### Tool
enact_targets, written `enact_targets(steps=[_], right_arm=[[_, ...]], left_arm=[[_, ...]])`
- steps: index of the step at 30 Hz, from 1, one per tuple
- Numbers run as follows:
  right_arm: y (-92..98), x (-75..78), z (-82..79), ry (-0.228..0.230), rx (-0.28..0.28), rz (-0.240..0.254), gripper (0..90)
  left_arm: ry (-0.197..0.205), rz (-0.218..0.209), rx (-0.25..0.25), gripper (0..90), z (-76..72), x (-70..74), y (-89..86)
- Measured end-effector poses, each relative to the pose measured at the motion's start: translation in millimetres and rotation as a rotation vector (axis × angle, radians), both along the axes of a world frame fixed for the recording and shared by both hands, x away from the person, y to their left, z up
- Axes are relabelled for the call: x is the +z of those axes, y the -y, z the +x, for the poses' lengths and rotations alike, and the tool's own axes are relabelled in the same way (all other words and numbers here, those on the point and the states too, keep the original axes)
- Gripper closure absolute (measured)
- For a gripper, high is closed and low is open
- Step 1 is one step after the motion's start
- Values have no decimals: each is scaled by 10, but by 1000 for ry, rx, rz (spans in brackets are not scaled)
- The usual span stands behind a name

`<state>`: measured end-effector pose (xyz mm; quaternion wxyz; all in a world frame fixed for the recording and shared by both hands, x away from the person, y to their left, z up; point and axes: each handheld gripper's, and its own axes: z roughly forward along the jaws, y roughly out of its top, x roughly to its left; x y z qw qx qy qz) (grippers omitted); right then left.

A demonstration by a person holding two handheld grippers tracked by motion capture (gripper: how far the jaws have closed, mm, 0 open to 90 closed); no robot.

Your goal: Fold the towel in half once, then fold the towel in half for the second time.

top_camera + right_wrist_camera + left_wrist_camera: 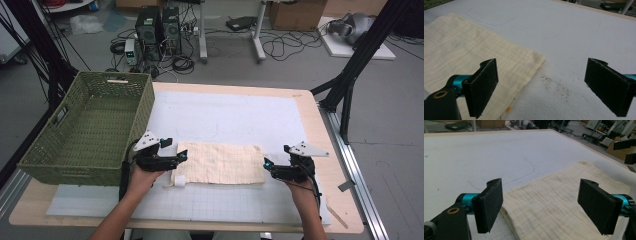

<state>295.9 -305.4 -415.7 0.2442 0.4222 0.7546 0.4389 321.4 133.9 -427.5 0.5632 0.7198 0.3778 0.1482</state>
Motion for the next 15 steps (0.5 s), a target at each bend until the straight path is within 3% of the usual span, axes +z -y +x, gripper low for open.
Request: enact_targets(steps=[15], right_arm=[[-2,-34,50,-28,-3,-4,111]], left_arm=[[-14,18,-9,226,16,-19,-11]])
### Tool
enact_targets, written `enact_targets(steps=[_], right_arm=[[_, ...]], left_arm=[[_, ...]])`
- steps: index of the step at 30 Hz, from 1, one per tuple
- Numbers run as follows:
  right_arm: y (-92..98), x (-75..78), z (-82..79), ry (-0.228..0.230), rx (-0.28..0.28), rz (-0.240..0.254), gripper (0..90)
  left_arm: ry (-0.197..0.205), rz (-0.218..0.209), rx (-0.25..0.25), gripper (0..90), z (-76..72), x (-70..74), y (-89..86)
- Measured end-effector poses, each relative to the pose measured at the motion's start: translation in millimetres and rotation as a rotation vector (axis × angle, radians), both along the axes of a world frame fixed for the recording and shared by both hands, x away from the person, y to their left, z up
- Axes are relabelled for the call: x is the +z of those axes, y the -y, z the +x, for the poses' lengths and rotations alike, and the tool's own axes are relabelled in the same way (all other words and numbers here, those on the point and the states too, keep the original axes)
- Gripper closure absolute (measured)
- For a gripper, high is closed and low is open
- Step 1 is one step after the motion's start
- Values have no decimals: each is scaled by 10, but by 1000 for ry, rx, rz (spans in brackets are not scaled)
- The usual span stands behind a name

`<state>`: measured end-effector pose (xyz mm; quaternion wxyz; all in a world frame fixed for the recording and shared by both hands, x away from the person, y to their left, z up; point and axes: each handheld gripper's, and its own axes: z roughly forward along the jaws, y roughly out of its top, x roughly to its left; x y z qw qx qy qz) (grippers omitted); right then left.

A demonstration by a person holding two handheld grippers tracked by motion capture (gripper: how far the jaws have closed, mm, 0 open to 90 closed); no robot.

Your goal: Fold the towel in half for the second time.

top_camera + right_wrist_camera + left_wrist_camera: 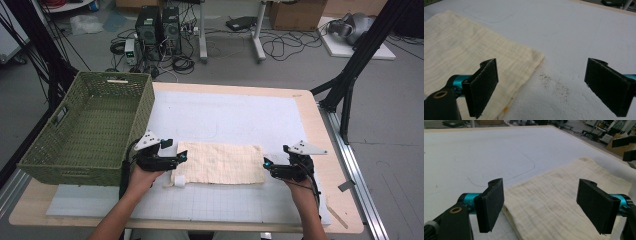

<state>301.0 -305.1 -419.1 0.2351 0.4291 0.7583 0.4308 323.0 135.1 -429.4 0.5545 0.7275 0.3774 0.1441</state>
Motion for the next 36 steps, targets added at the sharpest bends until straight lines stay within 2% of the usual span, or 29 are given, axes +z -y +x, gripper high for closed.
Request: enact_targets(steps=[6,13,18,23,26,28,30,33,36], right_arm=[[-5,-4,8,-1,17,-11,111],[3,-19,19,-13,22,-12,111],[-4,-43,44,-25,29,-2,111],[-1,-47,50,-30,26,9,111],[8,-47,55,-30,24,14,111],[10,-52,61,-32,27,9,111],[5,-55,63,-39,24,14,111],[3,-56,64,-38,28,14,111],[6,-57,65,-41,28,16,111]], left_arm=[[-15,16,14,220,18,-18,6],[-9,52,43,240,24,-30,-6],[-11,41,68,255,59,-40,-3],[-18,36,86,274,185,10,38],[-19,53,112,302,296,35,66],[-37,67,120,317,354,26,79],[-52,100,123,329,412,-12,92],[-96,149,120,330,485,-87,122],[-110,198,103,337,516,-150,162]])
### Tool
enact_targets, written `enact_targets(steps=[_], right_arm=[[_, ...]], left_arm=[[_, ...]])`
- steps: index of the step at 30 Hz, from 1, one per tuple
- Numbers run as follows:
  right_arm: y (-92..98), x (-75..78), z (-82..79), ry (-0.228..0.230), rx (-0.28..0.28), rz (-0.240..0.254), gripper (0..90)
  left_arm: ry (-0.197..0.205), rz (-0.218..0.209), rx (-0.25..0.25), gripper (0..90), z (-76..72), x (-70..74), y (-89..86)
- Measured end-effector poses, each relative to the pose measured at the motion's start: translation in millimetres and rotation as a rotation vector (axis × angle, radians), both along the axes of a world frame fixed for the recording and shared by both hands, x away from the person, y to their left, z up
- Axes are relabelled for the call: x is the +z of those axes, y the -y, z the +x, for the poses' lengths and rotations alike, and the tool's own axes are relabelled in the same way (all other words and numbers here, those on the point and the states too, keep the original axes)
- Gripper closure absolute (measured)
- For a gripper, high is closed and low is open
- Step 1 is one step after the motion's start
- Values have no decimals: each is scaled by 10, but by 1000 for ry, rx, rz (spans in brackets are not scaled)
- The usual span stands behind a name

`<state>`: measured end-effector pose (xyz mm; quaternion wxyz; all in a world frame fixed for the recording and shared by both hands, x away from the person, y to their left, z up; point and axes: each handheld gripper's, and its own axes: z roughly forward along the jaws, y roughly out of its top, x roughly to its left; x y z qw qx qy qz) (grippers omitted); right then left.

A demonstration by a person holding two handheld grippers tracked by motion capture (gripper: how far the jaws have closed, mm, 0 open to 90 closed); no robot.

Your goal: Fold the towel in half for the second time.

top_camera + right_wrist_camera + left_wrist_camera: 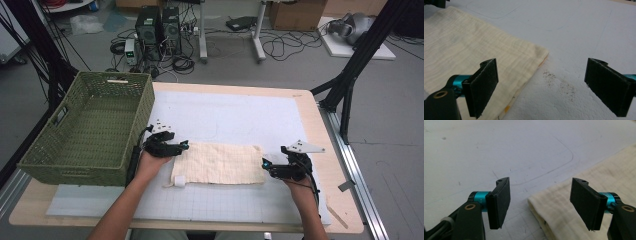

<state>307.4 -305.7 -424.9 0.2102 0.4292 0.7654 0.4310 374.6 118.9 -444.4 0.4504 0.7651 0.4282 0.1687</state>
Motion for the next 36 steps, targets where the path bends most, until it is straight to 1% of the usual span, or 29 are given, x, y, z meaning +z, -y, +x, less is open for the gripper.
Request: enact_targets(steps=[1,3,4,6,7,8,10,11,14,16,17,19,22,24,26,27,29,31,32,33,35,36], right_arm=[[2,-1,1,-1,1,-2,111],[-2,-4,3,-5,-1,1,111],[-4,-5,3,-5,0,0,111],[-7,-6,0,-9,-1,3,111],[-7,-8,0,-8,0,6,111],[-5,-10,1,-8,1,3,111],[-8,-14,5,-11,1,1,111],[-10,-18,7,-12,-1,-2,111],[-12,-24,10,-13,-5,-10,112],[-8,-25,12,-13,-14,-13,112],[-4,-27,19,-14,-17,-11,111],[3,-41,42,-26,-26,-8,111],[-10,-85,107,-50,-27,1,112],[-33,-109,154,-78,-24,-11,112],[-62,-115,200,-92,-23,-19,117],[-75,-113,230,-96,-21,-26,141],[-108,-96,291,-106,0,-30,234],[-145,-84,368,-117,6,-35,320],[-162,-77,408,-128,10,-42,382],[-181,-75,449,-138,7,-55,413],[-225,-69,533,-152,18,-55,468],[-249,-64,572,-158,25,-71,484]], left_arm=[[-9,20,-8,353,8,-27,16],[-14,54,-13,432,16,-59,37],[-19,60,-16,474,18,-63,40],[-14,62,-18,533,17,-64,46],[-16,61,-29,561,17,-63,42],[-13,55,-36,617,13,-64,46],[-8,63,-48,693,7,-67,59],[-8,77,-53,738,7,-63,56],[-11,69,-50,822,11,-66,49],[-14,64,-51,832,13,-67,43],[-14,52,-43,836,13,-71,50],[-19,53,-42,838,19,-72,39],[-21,51,-41,839,18,-73,34],[-20,51,-40,838,16,-74,40],[-27,42,-40,838,22,-75,29],[-27,38,-36,838,22,-78,29],[-23,48,-40,838,20,-77,32],[-24,55,-44,838,20,-75,28],[-27,41,-39,838,20,-77,30],[-29,37,-38,838,23,-78,25],[-36,25,-37,838,25,-79,18],[-38,23,-38,837,29,-79,9]])
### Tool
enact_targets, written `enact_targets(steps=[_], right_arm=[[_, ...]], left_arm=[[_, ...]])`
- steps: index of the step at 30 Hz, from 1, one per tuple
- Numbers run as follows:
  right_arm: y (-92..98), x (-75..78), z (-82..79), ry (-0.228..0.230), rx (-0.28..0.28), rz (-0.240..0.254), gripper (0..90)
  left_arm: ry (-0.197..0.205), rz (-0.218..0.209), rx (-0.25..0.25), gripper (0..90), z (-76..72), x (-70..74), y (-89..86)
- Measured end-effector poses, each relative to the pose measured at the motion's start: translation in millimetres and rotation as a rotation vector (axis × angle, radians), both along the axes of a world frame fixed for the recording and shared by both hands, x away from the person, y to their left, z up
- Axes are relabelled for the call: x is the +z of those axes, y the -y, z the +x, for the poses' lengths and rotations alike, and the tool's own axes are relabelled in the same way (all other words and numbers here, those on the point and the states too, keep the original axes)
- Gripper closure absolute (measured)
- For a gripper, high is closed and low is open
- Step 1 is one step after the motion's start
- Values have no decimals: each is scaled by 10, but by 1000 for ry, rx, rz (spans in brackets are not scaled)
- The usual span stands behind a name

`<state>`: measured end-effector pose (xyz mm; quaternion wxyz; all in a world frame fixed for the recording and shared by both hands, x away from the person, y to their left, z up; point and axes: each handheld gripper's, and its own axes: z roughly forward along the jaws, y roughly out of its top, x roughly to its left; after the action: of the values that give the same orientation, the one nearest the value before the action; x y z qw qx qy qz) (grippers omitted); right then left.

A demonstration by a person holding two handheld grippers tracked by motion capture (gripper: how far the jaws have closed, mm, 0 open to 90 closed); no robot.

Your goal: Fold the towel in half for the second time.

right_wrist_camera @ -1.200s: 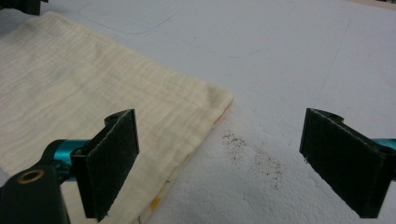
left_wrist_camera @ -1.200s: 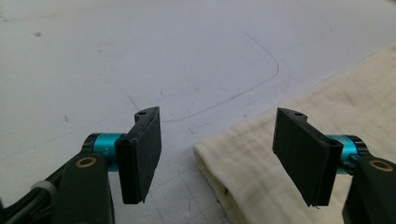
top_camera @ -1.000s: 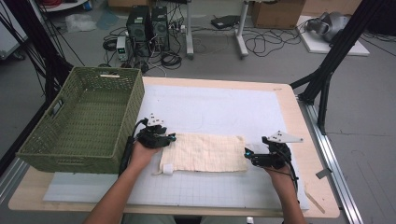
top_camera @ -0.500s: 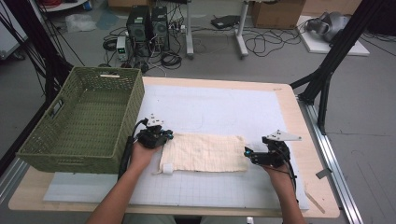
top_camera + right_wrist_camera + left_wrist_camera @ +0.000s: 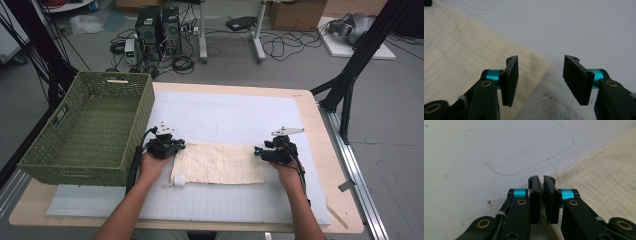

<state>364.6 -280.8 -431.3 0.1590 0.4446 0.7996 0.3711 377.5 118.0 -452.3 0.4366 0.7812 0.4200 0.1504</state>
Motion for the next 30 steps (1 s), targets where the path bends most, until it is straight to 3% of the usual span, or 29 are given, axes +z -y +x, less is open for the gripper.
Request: enact_targets(steps=[3,7,9,13,15,18,23,28,30], right_arm=[[-66,-1,92,-14,19,-19,526],[-147,-69,123,-50,58,-85,636],[-139,-68,120,-53,50,-72,667],[-137,-59,112,-57,62,-70,826],[-165,-53,102,-46,73,-95,840],[-166,-52,103,-34,69,-95,842],[-166,-23,116,15,58,-98,846],[-138,-21,110,40,35,-65,845],[-114,-4,91,61,25,-40,844]], left_arm=[[-6,-13,3,838,4,-3,-6],[-9,-20,4,842,3,-3,-12],[-9,-16,-1,844,2,-2,-13],[-10,-22,4,848,2,-3,-13],[-11,-21,2,849,1,-1,-15],[-16,-28,9,853,3,2,-26],[-9,-81,50,857,-17,16,-83],[47,-122,42,857,-57,108,-109],[67,-118,27,857,-83,141,-113]])
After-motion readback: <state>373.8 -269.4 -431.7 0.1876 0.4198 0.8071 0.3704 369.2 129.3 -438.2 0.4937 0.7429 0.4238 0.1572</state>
